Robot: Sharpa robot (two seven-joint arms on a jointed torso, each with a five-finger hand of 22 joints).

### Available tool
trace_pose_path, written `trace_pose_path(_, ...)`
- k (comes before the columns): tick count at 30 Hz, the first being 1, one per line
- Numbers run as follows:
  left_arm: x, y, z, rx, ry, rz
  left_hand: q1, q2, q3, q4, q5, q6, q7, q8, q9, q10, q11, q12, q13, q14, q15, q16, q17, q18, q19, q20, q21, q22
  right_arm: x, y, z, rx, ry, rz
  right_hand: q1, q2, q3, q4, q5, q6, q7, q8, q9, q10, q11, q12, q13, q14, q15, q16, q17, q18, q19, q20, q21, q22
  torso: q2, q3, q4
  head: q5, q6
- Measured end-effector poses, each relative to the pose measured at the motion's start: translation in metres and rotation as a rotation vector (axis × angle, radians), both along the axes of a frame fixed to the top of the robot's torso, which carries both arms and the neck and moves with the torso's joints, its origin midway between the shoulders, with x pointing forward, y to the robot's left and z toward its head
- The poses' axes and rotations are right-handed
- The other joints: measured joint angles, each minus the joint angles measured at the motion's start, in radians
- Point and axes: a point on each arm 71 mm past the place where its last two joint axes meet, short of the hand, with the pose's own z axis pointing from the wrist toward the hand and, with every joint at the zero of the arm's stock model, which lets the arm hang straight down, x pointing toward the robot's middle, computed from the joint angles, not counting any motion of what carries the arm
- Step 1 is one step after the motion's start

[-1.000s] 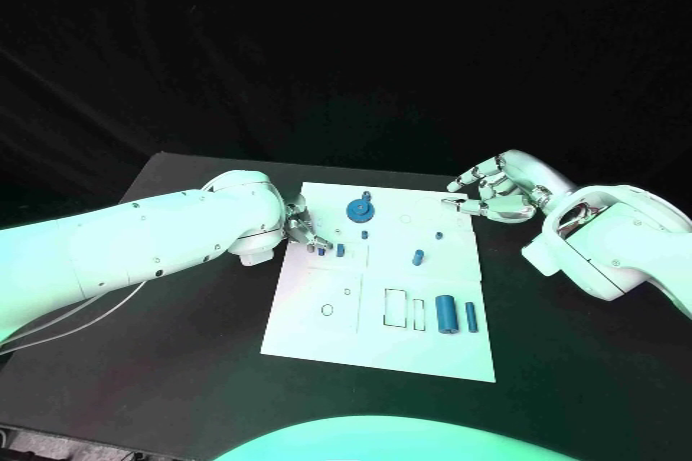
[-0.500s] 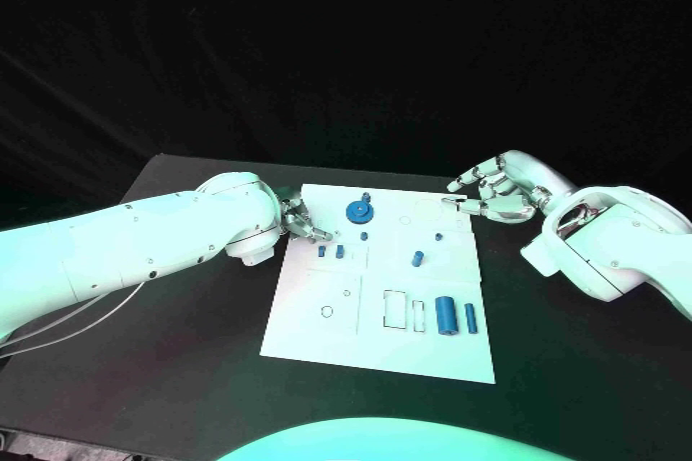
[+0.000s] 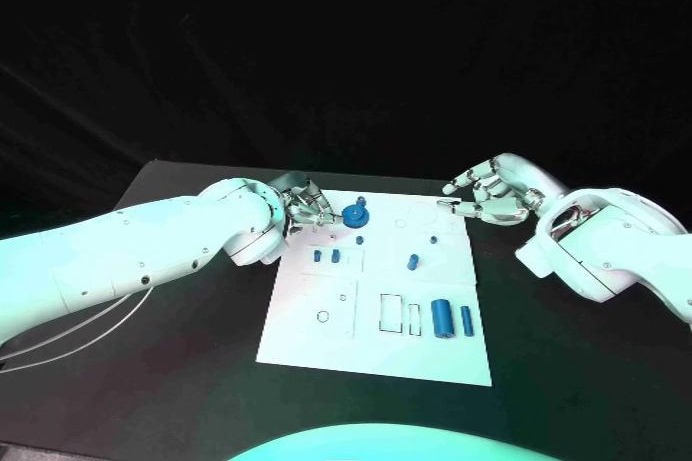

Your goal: Assemble the parts on the task board

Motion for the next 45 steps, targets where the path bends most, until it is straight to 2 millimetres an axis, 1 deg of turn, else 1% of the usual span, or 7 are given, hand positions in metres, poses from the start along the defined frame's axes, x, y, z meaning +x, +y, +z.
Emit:
trace_pose_path(2,-0.001,-0.007,0.002,-0.011,-0.040,-0.035,0.073,-0.020,0.051,-0.014,0.000,-0.003,0.003,-0.018,-0.031,-0.022,0.009,-0.036,-0.039,-0.067,0.010,-0.081,-0.085,0.008,-0.060,0.008,-0.078,-0.070,0.000,-0.001,0.000,0.000,0.000,-0.001,0.000,0.000,0.000,0.000,0.000,0.000,0.000,0.004,0.000,0.000,0.000,0.000,0.000,0.000,0.000,0.000,0.000,0.000,0.000,0.000,0.000,0.000,0.000,0.0000,-0.0003,-0.003,0.001)
trace_pose_path(5,-0.002,-0.019,0.004,-0.008,-0.110,-0.099,0.134,-0.066,0.124,-0.019,0.000,0.011,-0.005,-0.041,-0.084,-0.022,0.009,-0.073,-0.098,-0.105,0.010,-0.114,-0.143,0.008,-0.079,0.016,-0.115,-0.098,0.000,-0.001,0.000,0.000,0.000,-0.002,0.000,0.000,0.000,0.000,0.000,0.000,0.000,0.004,0.001,0.000,0.000,0.000,0.000,0.000,0.000,0.000,0.000,0.000,0.000,0.000,0.000,0.000,0.000,0.0000,-0.0002,-0.008,0.004)
trace_pose_path(12,-0.004,-0.039,0.000,0.067,-0.236,-0.230,0.109,-0.111,0.139,0.012,0.000,0.034,-0.014,-0.068,-0.135,-0.033,0.020,-0.138,-0.170,-0.124,0.019,-0.143,-0.208,0.008,-0.065,0.023,-0.115,-0.088,-0.001,-0.001,-0.001,0.001,0.001,-0.003,0.000,0.000,0.000,0.000,0.004,0.000,0.000,0.004,0.001,0.000,0.000,-0.004,-0.002,0.000,0.000,-0.004,0.000,0.000,0.000,0.000,-0.004,0.000,0.001,0.0003,-0.0004,-0.016,0.009)
trace_pose_path(19,-0.006,-0.053,-0.007,0.165,-0.286,-0.317,0.116,-0.123,0.151,0.016,0.000,0.069,-0.022,-0.093,-0.181,-0.037,0.026,-0.187,-0.233,-0.049,0.024,-0.034,-0.146,0.007,0.048,0.026,0.006,0.038,-0.001,-0.001,-0.002,0.002,0.001,-0.004,0.000,0.000,0.000,0.000,0.004,0.000,0.000,0.004,0.001,-0.004,-0.004,-0.009,-0.009,0.000,0.000,-0.004,0.000,0.000,0.000,0.000,-0.005,0.000,0.001,0.0003,-0.0002,-0.021,0.009)
trace_pose_path(24,-0.006,-0.057,-0.012,0.237,-0.281,-0.359,0.116,-0.123,0.160,0.012,0.000,0.084,-0.021,-0.098,-0.198,-0.016,0.022,-0.192,-0.253,-0.002,0.020,0.036,-0.091,-0.011,0.112,0.022,0.083,0.118,-0.001,-0.001,-0.002,0.002,0.001,-0.004,0.000,0.000,0.000,0.000,0.004,0.000,0.000,0.004,0.001,-0.004,-0.004,-0.012,-0.010,0.000,0.000,-0.009,0.000,0.000,-0.004,-0.004,-0.012,0.001,0.000,0.0001,0.0004,-0.022,0.011)
trace_pose_path(25,-0.006,-0.058,-0.013,0.248,-0.278,-0.364,0.116,-0.123,0.163,0.013,0.000,0.085,-0.020,-0.098,-0.200,-0.012,0.022,-0.193,-0.256,0.002,0.018,0.045,-0.083,-0.023,0.118,0.021,0.092,0.127,-0.001,-0.001,-0.002,0.002,0.001,-0.004,0.000,0.000,0.000,0.000,0.004,0.000,0.000,0.004,0.001,-0.004,-0.004,-0.012,-0.010,0.000,0.000,-0.009,0.000,0.000,-0.004,-0.004,-0.012,0.001,0.000,-0.0001,0.0007,-0.022,0.011)
trace_pose_path(45,0.002,-0.064,-0.020,0.351,-0.250,-0.392,0.123,-0.116,0.179,0.013,0.000,0.092,-0.020,-0.117,-0.221,-0.003,0.024,-0.208,-0.282,0.027,0.018,0.095,-0.052,-0.023,0.142,0.020,0.134,0.176,-0.002,-0.001,-0.002,0.003,0.002,-0.002,0.000,0.000,0.000,0.000,0.004,0.000,0.000,0.004,0.001,-0.004,-0.004,-0.012,-0.010,0.000,0.000,-0.009,0.001,0.000,-0.004,-0.004,-0.012,0.000,0.001,0.0013,-0.0002,-0.027,0.011)
